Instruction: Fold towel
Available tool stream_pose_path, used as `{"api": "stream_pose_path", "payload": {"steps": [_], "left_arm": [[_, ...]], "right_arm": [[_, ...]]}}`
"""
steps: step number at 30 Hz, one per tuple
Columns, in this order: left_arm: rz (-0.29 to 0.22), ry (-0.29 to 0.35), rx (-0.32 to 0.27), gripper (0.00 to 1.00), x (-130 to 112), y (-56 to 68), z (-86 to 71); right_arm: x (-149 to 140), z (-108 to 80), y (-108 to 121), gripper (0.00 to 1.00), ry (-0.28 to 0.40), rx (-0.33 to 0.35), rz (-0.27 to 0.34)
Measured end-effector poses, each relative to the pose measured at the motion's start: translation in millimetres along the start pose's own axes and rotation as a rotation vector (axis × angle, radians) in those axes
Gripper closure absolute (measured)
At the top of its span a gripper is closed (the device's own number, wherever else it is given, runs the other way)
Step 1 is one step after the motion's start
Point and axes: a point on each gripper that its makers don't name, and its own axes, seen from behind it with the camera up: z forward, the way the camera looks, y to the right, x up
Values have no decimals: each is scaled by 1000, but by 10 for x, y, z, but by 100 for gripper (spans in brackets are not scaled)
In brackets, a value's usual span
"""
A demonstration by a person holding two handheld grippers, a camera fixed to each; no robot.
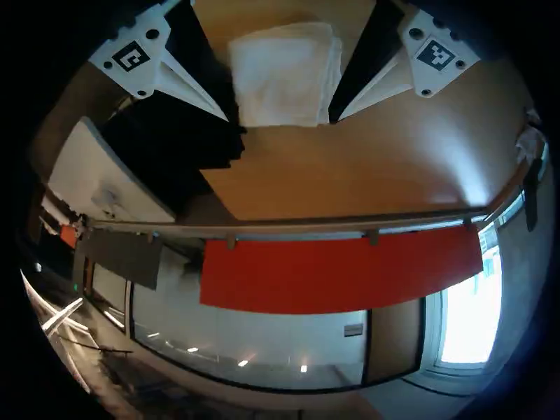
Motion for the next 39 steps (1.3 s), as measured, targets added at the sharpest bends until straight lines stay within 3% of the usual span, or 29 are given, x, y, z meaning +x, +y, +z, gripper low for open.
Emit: {"api": "stream_pose_path", "payload": {"steps": [10, 17, 27, 39], "left_arm": [[-41, 44, 13, 19, 127, -46, -4], [-62, 91, 24, 19, 244, -110, -24], [-72, 207, 45, 19, 553, -229, -39], [-105, 347, 129, 19, 955, -568, -82]], "right_arm": [[468, -100, 34, 0, 191, -57, 23], [691, -187, -39, 0, 267, -62, 25], [868, -297, -256, 0, 299, -45, -18], [939, -382, -590, 0, 310, -4, -34]]}}
